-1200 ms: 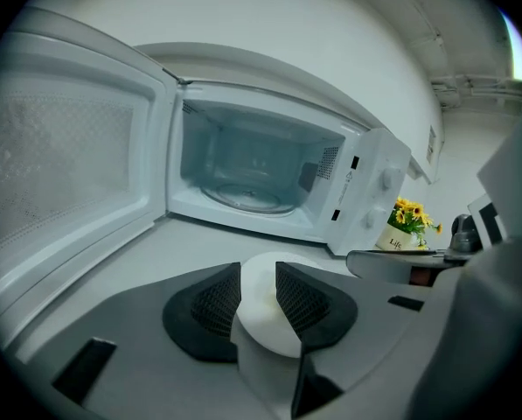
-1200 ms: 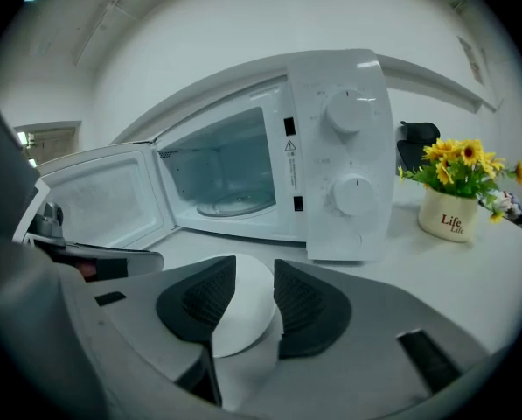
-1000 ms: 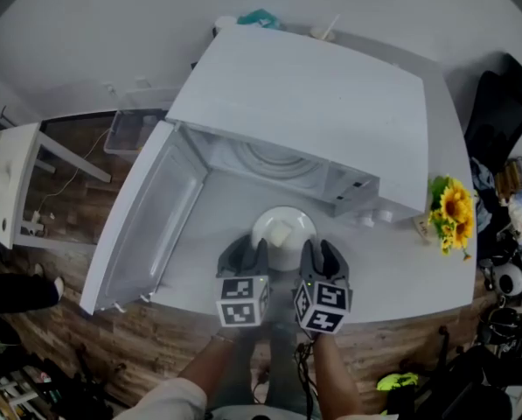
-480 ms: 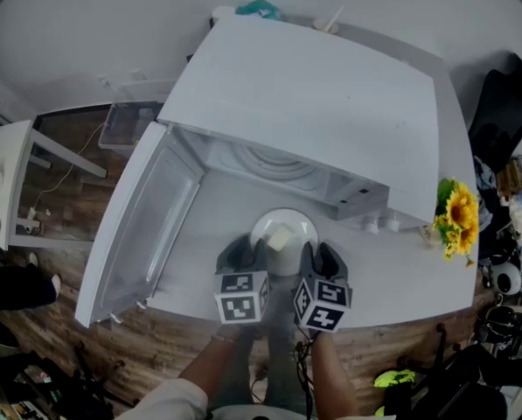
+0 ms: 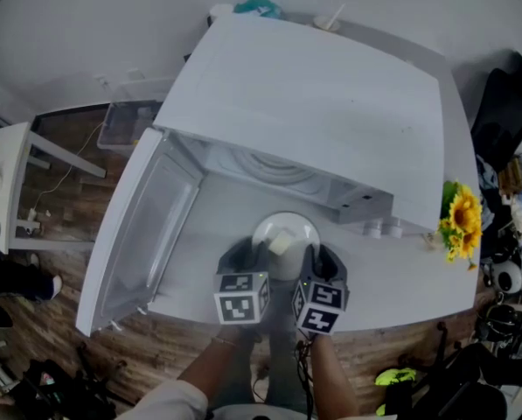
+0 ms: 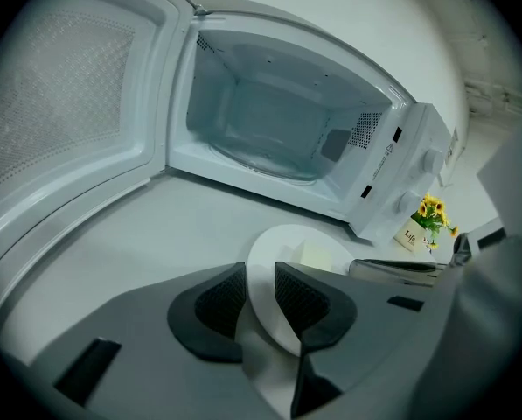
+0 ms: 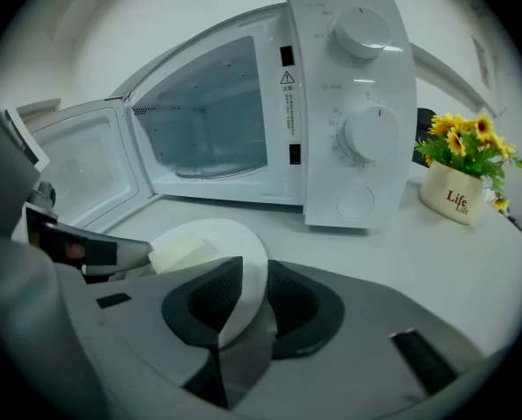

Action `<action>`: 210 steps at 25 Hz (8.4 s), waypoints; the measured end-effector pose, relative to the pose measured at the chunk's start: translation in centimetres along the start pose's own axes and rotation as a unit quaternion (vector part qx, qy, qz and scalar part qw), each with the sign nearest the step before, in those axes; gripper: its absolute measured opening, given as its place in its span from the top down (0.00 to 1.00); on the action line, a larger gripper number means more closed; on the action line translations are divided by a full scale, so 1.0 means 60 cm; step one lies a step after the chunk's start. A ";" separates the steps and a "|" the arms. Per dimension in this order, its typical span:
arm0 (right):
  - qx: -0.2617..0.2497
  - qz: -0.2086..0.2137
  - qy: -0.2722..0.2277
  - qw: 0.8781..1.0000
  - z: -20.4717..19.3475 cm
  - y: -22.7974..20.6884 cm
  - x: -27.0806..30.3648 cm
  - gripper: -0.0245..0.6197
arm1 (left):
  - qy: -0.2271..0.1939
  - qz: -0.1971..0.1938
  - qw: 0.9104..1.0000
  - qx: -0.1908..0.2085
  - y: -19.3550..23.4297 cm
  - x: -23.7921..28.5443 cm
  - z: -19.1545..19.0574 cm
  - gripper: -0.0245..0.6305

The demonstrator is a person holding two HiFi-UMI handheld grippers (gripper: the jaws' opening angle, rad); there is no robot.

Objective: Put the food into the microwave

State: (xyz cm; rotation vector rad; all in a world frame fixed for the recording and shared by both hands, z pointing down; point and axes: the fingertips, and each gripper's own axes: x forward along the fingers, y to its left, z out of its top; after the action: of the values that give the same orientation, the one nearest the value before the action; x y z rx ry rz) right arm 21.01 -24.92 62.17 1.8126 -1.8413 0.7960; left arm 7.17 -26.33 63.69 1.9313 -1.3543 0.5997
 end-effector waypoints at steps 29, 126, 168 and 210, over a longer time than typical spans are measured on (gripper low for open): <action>0.019 0.016 -0.041 0.999 0.048 0.046 -0.033 0.82 | -0.038 0.013 0.999 -0.036 0.036 -0.057 0.028 0.84; 0.004 -0.061 -0.170 0.984 0.306 0.070 0.140 0.83 | -0.199 0.002 0.979 0.036 0.087 0.104 0.340 0.84; -0.029 -0.055 -0.126 0.990 0.299 0.077 0.157 0.83 | -0.145 0.039 0.988 0.035 0.091 0.119 0.337 0.84; -0.033 0.070 -0.199 0.977 0.248 0.133 -0.246 0.93 | -0.208 -0.015 0.974 0.093 -0.074 -0.276 0.237 0.92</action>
State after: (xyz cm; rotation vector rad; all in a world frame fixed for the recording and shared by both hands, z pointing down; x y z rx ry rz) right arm 15.11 -24.04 40.57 1.9226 -2.2349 0.4288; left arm 5.32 -25.92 41.50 2.3171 -1.5626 0.3240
